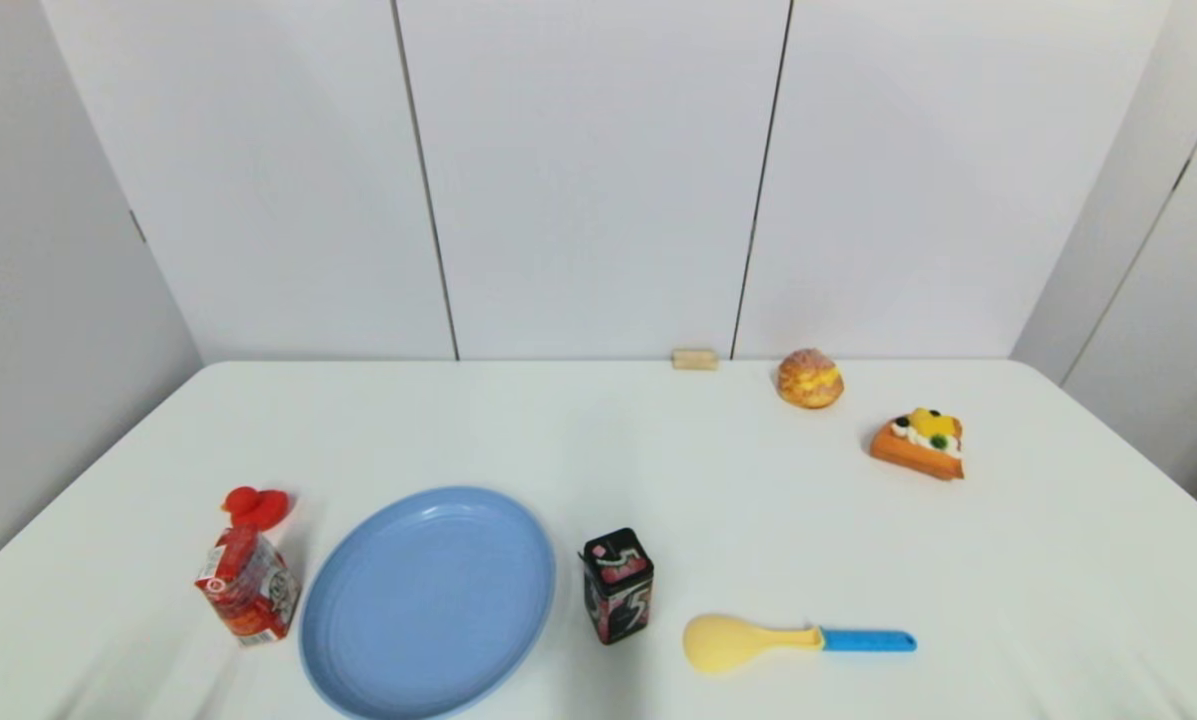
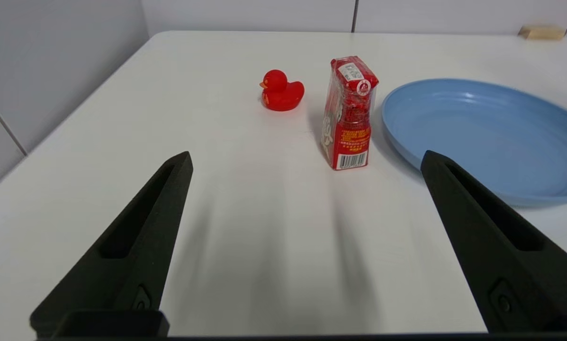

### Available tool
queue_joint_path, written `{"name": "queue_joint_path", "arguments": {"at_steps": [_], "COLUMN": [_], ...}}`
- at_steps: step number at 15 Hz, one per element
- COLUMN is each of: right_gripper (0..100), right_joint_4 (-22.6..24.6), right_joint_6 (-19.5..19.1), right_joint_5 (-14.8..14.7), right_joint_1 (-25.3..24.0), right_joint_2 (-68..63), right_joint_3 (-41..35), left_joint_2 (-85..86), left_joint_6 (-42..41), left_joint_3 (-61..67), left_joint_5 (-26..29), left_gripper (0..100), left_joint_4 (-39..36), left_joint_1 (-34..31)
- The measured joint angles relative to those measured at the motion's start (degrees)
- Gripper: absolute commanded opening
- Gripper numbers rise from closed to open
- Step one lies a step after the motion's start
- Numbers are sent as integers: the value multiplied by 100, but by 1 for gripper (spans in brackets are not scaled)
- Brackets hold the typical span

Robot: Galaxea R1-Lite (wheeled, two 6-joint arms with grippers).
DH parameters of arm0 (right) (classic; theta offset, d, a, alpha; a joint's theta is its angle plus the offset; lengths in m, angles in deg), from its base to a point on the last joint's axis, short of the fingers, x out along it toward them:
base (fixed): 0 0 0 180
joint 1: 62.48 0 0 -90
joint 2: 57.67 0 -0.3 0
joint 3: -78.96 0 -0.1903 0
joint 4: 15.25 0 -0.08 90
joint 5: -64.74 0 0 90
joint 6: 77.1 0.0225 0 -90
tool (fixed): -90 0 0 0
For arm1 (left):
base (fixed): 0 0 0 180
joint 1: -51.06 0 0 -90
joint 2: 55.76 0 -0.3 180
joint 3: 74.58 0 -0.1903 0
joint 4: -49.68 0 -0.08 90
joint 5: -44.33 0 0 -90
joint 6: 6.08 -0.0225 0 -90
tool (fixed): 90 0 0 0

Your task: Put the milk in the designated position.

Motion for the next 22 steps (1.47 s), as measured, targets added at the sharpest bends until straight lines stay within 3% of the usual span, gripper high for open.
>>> {"name": "queue_joint_path", "arguments": {"at_steps": [22], "right_gripper": [100], "right_joint_4": [-9], "right_joint_6": [-2], "right_joint_5": [-83], "right_joint_1": [0], "right_joint_2": [0], "right_joint_3": [0], "left_joint_2": [7], "left_joint_6": [20], "left_joint_3": [2], "left_joint_5": [-4], "left_gripper": [100], "left_joint_4": [-10], "left_joint_1": [0]}}
